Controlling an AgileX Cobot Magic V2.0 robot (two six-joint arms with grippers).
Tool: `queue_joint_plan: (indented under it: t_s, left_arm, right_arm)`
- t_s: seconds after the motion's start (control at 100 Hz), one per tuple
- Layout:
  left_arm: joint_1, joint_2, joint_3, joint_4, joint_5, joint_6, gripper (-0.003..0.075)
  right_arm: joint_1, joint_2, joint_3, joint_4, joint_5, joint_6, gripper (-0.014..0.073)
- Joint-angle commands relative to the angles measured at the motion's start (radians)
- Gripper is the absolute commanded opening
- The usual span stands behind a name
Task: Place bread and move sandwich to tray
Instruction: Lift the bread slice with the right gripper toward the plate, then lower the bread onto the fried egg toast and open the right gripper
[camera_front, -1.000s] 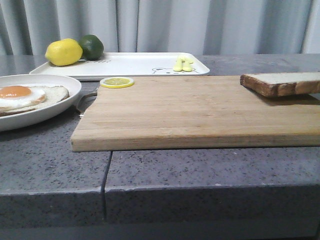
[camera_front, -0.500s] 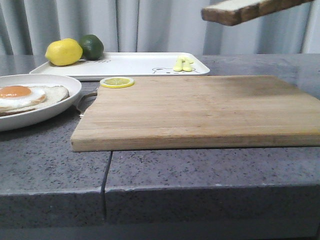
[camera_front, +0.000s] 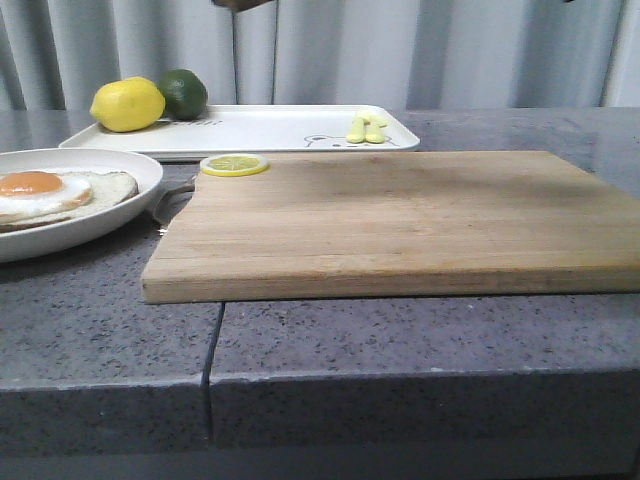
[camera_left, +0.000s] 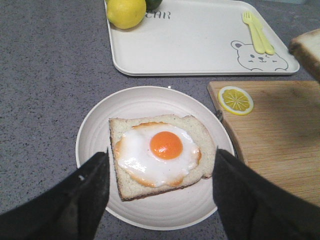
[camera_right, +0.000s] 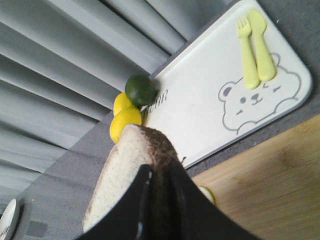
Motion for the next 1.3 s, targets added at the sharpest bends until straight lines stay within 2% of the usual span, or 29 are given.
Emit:
queue_joint_plan:
  t_s: [0.0, 0.23, 0.58, 1.0, 1.29]
  left_arm:
    - [0.002, 0.003, -0.036, -0.022, -0.063, -0.005, 0.0420]
    - [0.002, 0.003, -0.036, -0.022, -0.063, -0.005, 0.0420]
    - [0.002, 0.003, -0.036, -0.022, -0.063, -0.005, 0.0420]
    - [0.002, 0.003, -0.036, -0.022, -0.063, -0.005, 0.0420]
    - [0.002, 0.003, -0.036, -0.022, -0.063, -0.005, 0.0420]
  right_arm:
    - [0.048, 0.034, -0.076, -0.015, -0.023, 0.027, -0.0062]
    - [0.161, 0.191, -0.204, -0.017, -0.084, 0.080, -0.0062]
    - [0.276, 0.353, -0.319, -0.027, -0.203, 0.189, -0.0062]
    - [0.333, 0.486, -0.435, -0.037, -0.273, 0.229, -0.0062]
    - [0.341, 0.522, -0.439, -0.036, -0.274, 0.230, -0.0062]
